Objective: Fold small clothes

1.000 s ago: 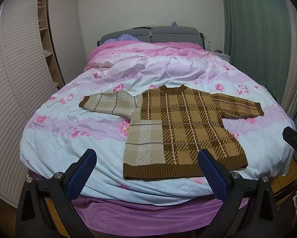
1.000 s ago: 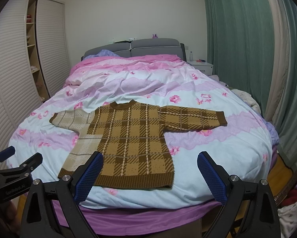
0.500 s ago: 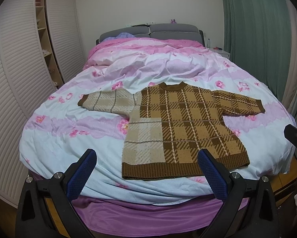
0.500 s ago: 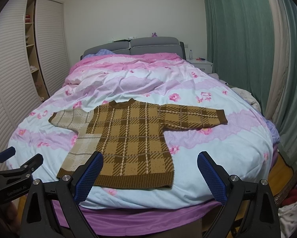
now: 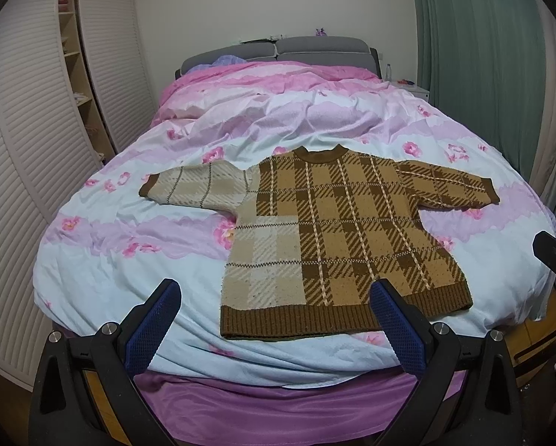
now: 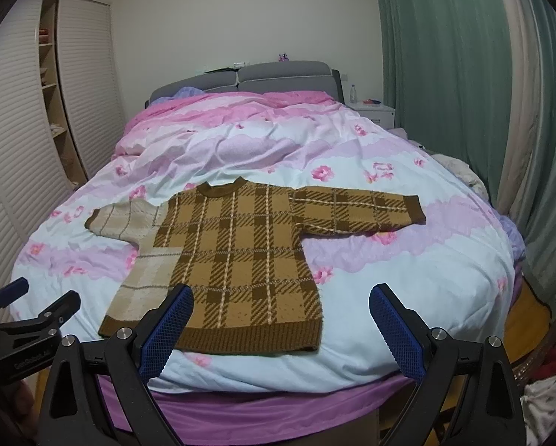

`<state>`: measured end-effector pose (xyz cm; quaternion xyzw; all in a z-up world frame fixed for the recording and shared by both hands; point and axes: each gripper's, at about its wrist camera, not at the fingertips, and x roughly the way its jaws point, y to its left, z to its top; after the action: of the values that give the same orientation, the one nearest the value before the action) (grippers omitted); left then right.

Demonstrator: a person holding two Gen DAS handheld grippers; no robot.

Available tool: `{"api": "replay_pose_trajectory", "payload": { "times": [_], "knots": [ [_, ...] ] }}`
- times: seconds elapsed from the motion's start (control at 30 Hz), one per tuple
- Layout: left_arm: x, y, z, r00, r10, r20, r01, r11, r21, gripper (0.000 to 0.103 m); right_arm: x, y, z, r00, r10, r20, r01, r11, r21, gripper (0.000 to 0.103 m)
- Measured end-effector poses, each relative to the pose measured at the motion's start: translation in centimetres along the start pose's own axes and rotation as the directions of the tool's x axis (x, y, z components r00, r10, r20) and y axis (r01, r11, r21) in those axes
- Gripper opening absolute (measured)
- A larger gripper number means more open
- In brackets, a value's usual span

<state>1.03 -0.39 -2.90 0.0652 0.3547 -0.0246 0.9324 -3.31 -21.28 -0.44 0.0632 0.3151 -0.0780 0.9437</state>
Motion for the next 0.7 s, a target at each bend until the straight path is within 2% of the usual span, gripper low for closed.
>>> {"api": "replay_pose_trajectory", "payload": {
  "times": [0.33,0.7],
  "knots": [
    [2.3,-2.1,1.5,1.0,0.004,-0.008,-0.004,0.999,0.034,0.103,1.9,-1.5,0.2,1.0,-0.014,-0.026,0.015,0.999,0.029,0.097],
    [5.9,-7.9,5.9,0.996,-0.077,0.033,0.074,0.994,0.081,0.103,6.4,-6.6,3.0,0.999,-0.051,-0.008,0.052,0.995,0.086,0.096]
  ]
}}
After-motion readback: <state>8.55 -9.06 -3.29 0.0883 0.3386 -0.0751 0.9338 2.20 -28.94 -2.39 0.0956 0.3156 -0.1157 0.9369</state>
